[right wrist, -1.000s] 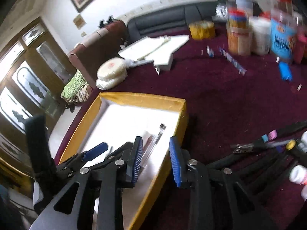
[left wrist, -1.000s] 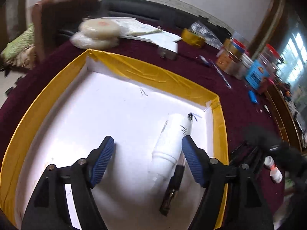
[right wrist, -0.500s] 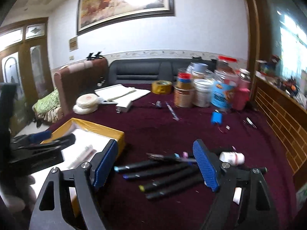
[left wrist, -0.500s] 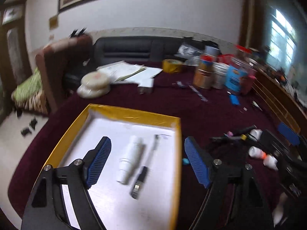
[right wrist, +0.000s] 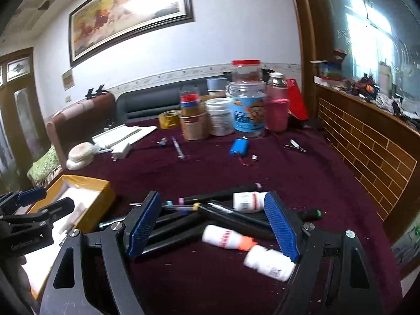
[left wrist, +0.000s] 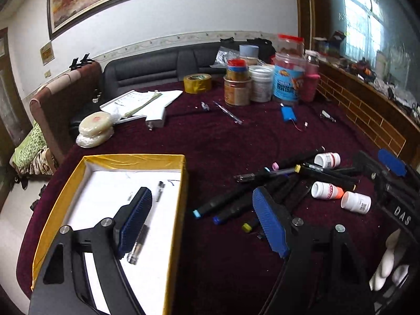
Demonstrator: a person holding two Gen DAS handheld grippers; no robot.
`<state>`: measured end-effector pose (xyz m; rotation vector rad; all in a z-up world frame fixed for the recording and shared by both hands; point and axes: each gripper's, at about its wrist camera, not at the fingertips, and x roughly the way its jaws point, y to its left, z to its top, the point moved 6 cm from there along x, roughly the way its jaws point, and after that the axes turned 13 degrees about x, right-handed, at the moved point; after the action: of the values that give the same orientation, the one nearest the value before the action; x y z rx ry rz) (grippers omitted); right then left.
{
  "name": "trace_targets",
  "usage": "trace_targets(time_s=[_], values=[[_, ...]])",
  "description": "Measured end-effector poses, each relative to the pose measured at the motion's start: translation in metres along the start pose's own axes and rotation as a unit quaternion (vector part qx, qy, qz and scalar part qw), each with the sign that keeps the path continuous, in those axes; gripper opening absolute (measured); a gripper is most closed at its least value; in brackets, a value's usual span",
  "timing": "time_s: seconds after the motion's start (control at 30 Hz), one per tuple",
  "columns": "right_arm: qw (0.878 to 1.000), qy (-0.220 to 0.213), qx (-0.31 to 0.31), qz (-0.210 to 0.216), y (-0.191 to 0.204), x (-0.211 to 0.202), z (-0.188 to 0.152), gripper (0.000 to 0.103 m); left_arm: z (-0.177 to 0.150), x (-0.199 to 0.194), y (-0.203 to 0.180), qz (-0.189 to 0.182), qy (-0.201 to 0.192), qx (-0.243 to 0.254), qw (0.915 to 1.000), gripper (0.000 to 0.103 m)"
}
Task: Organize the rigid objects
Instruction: 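Move the left gripper back over the pile of markers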
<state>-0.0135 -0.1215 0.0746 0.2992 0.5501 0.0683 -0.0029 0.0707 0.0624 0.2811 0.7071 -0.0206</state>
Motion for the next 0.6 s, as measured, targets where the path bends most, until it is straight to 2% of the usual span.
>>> trace_targets(time_s=[0.23, 0.37, 0.47, 0.6], values=[[1.0, -0.002, 0.004, -0.025, -0.037, 0.019, 0.012, 0.076, 0.002, 0.018, -0.024, -0.003, 0.025, 0.019, 0.9995, 0.079], [0.999, -0.003, 0.013, -0.037, -0.056, 0.034, 0.021, 0.076, -0.002, 0.048, -0.031, -0.04, 0.065, 0.007, 0.9971, 0.079], [0.998, -0.001, 0.042, -0.046, -0.079, 0.046, 0.028, 0.076, -0.009, 0.074, -0.035, -0.062, 0.101, -0.003, 0.993, 0.079], [0.995, 0.017, 0.081, -0.051, -0.104, 0.057, 0.025, 0.076, -0.011, 0.1, -0.05, -0.073, 0.124, 0.02, 0.9894, 0.079]])
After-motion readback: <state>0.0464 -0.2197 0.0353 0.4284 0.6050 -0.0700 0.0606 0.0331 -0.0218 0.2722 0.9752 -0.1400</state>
